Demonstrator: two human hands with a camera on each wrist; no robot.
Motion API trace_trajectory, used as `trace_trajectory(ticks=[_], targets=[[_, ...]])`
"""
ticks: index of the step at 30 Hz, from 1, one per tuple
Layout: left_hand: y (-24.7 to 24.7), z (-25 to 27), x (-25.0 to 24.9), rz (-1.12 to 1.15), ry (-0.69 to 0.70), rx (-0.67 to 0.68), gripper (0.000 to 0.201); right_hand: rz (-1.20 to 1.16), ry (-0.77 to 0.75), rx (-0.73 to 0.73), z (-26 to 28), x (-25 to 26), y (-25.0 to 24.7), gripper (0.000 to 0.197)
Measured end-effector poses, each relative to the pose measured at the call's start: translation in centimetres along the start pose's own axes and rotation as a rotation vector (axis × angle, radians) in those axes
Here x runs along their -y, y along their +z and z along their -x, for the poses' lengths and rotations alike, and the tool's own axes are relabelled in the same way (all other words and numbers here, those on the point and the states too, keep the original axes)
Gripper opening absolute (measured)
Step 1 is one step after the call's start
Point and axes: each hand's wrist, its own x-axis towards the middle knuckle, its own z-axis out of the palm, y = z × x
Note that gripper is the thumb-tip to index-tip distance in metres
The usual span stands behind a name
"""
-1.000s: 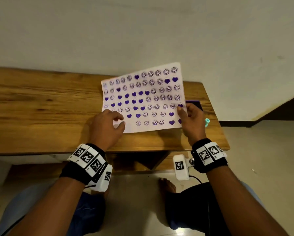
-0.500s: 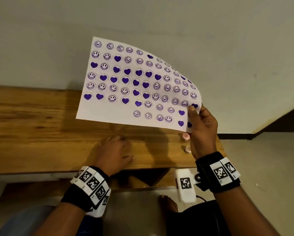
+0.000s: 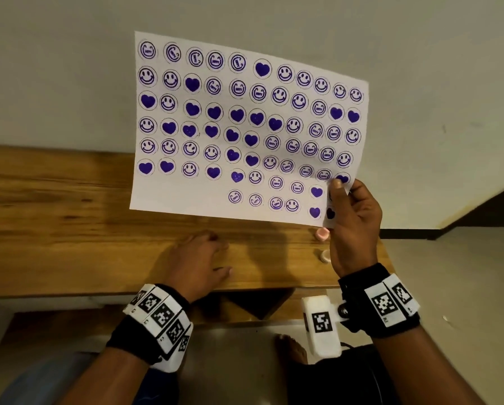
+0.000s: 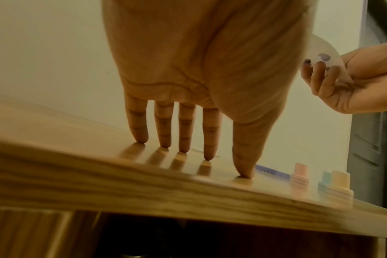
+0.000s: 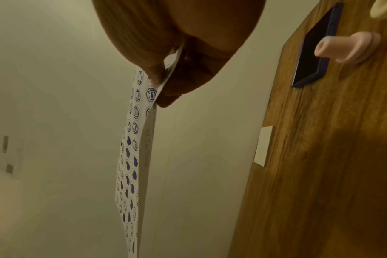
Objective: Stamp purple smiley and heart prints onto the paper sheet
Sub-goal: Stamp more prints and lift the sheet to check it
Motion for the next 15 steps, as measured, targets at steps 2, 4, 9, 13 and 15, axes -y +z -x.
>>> trace_trajectory(ticks=[2, 4, 9, 13, 15], targets=[[-0.1, 0.0, 0.0, 0.002, 0.002, 0.007, 0.053, -0.003, 0.002, -0.002, 0.0, 0.0, 0.0, 0.016], [-0.2, 0.1, -0.1, 0.0, 0.015, 0.008, 0.052, 0.003, 0.005, -0.012, 0.0, -0.2, -0.1, 0.015], [-1.4, 1.3, -1.5, 0.212, 0.164, -0.089, 0.034, 0.081, 0.046, -0.092, -0.5, -1.4, -1.0, 0.012], [-3.1, 3.0, -3.0, 0.42, 0.384, -0.177, 0.024, 0.249, 0.176, -0.137, -0.5, -4.2, -2.4, 0.012], [-3.3, 3.2, -3.1, 0.459, 0.402, -0.311, 0.022, 0.335, 0.217, -0.135, -0.2, -5.8, -2.9, 0.012]])
